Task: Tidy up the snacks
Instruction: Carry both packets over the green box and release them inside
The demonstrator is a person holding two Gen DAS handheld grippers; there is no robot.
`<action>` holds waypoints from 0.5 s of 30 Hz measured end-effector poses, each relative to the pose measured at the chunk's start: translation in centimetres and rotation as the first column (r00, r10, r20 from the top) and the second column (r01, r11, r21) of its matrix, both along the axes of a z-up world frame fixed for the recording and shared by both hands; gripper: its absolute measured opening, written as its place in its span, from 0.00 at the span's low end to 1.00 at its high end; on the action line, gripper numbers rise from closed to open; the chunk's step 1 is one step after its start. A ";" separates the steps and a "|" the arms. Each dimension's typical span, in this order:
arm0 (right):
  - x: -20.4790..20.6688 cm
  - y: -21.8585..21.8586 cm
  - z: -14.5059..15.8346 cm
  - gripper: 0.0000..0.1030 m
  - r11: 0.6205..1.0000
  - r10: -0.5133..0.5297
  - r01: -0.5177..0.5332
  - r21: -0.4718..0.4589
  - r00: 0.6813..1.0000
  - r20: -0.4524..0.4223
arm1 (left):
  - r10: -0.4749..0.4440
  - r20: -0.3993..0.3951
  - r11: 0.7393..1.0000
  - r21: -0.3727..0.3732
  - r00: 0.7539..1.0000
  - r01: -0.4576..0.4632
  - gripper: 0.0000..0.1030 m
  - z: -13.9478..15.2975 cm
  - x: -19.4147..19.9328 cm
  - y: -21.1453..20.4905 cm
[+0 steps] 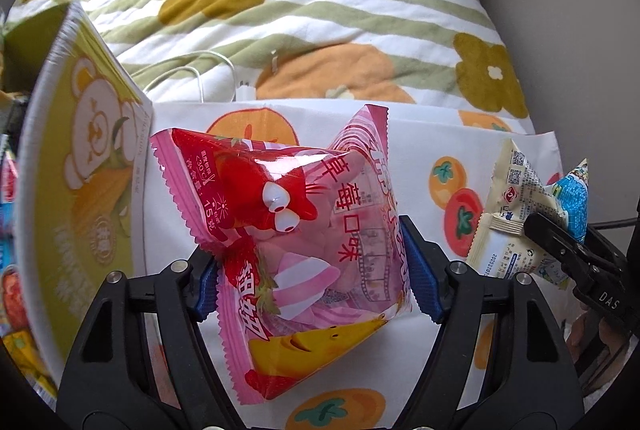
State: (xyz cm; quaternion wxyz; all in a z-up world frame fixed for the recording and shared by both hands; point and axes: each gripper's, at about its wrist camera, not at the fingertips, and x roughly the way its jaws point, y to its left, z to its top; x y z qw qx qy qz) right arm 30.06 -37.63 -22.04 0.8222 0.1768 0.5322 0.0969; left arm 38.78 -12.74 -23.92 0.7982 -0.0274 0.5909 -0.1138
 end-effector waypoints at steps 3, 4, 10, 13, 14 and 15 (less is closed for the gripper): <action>-0.6 -0.2 1.8 0.66 1.000 -0.003 0.003 -0.010 1.000 0.028 | -0.001 0.046 1.000 -0.006 0.999 0.001 0.70 2.5 -1.0 -0.1; -0.9 -0.3 2.6 0.66 1.000 -0.007 0.008 -0.019 0.999 0.039 | 0.000 0.061 1.000 -0.010 0.998 0.001 0.70 3.3 -1.3 0.0; -2.5 -0.2 7.6 0.66 0.997 0.005 0.003 -0.073 0.993 0.117 | 0.020 0.167 0.999 -0.032 0.986 -0.015 0.70 9.2 -4.6 0.7; -3.3 0.7 10.0 0.66 0.996 0.045 -0.032 -0.083 0.986 0.159 | 0.051 0.207 0.998 -0.034 0.977 -0.045 0.70 12.0 -6.5 2.1; -3.5 1.0 10.7 0.66 0.996 0.058 -0.045 -0.082 0.984 0.169 | 0.060 0.215 0.998 -0.037 0.975 -0.053 0.70 12.5 -6.9 2.5; -3.7 1.5 11.3 0.66 0.995 0.071 -0.058 -0.077 0.981 0.179 | 0.077 0.231 0.997 -0.038 0.970 -0.070 0.70 13.6 -7.6 3.3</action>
